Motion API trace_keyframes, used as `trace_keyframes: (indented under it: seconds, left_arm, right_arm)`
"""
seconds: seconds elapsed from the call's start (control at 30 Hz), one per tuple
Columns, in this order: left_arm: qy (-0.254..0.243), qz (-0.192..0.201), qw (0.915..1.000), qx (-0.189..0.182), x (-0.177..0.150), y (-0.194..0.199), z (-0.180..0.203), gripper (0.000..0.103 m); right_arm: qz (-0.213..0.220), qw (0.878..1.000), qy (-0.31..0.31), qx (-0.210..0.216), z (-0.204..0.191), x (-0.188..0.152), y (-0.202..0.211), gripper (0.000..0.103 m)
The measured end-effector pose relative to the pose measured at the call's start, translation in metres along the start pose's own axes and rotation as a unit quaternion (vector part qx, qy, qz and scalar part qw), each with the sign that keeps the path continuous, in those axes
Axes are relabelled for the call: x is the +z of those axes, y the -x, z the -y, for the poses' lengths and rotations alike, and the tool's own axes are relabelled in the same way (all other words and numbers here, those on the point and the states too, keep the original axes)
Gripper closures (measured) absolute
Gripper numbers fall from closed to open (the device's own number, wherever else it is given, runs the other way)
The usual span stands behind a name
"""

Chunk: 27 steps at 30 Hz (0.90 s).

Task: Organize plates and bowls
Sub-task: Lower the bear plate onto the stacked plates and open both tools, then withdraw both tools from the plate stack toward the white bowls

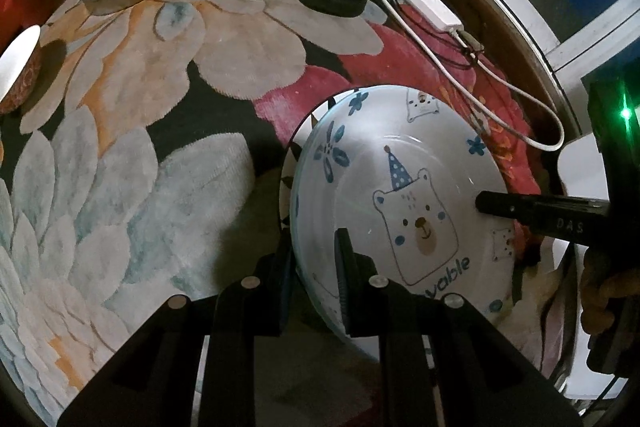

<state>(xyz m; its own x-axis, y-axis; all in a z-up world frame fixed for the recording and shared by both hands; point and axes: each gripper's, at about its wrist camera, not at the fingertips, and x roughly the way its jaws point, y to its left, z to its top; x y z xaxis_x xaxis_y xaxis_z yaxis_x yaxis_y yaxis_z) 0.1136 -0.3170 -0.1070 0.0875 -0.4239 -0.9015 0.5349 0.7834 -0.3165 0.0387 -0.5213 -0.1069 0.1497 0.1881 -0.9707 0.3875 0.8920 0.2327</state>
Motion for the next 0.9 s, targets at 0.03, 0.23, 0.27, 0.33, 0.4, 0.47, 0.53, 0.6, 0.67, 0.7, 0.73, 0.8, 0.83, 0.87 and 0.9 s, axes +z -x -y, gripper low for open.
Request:
trace_keyframes:
  seconds: [0.03,0.23,0.27,0.33,0.4,0.47,0.53,0.6,0.67,0.7,0.73,0.8,0.83,0.87,0.9]
  left_arm:
    - [-0.001,0.001,1.0,0.001,0.001,0.0,0.0,0.086]
    - [0.01,-0.002,0.9998,-0.015,0.005,-0.001,-0.003,0.079]
    - [0.014,-0.002,0.9997,-0.021,0.006,-0.001,-0.003,0.073]
    - [0.018,0.002,0.9992,-0.037,0.006,0.001,-0.003,0.055]
    - [0.022,0.014,0.9983,-0.051,0.008,0.006,-0.002,0.023]
    - [0.028,0.025,0.9971,-0.066,0.009,0.013,-0.001,0.008]
    - [0.03,0.03,0.9968,-0.068,0.011,0.017,0.0,0.006]
    - [0.031,0.035,0.9968,-0.065,0.012,0.021,0.0,0.004]
    - [0.033,0.041,0.9967,-0.061,0.012,0.025,-0.001,0.002]
    - [0.033,0.042,0.9969,-0.058,0.012,0.027,-0.001,0.002]
    - [0.033,0.043,0.997,-0.054,0.011,0.028,-0.002,0.001]
    - [0.031,0.045,0.9974,-0.046,0.009,0.03,-0.005,0.001]
    - [0.03,0.045,0.9976,-0.041,0.008,0.031,-0.006,0.001]
    - [0.031,0.046,0.9978,-0.036,0.007,0.031,-0.008,0.001]
    - [0.032,0.045,0.9979,-0.033,0.006,0.031,-0.01,0.001]
  right_arm:
    - [0.0,1.0,0.002,-0.004,0.0,0.0,-0.001,0.089]
    - [-0.002,1.0,-0.006,-0.001,0.0,0.003,-0.003,0.087]
    - [-0.002,1.0,-0.009,0.0,0.0,0.004,-0.004,0.086]
    - [-0.005,1.0,-0.017,0.006,0.001,0.005,-0.005,0.085]
    - [-0.007,1.0,-0.023,0.013,0.003,0.005,-0.005,0.08]
    - [-0.01,0.999,-0.034,0.035,0.004,0.006,-0.005,0.066]
    - [-0.01,0.998,-0.042,0.054,0.004,0.005,-0.004,0.056]
    - [-0.008,0.997,-0.043,0.058,0.001,0.004,-0.002,0.049]
    - [-0.002,0.997,-0.049,0.067,-0.001,0.003,0.001,0.038]
    - [-0.001,0.996,-0.052,0.071,-0.002,0.002,0.002,0.035]
    - [0.0,0.995,-0.056,0.077,-0.002,0.001,0.003,0.03]
    - [0.003,0.995,-0.064,0.082,-0.003,0.0,0.006,0.022]
    - [0.007,0.995,-0.068,0.078,-0.004,-0.001,0.008,0.012]
    - [0.013,0.994,-0.069,0.078,-0.004,-0.001,0.012,0.007]
    - [0.022,0.994,-0.069,0.086,-0.005,-0.001,0.015,0.006]
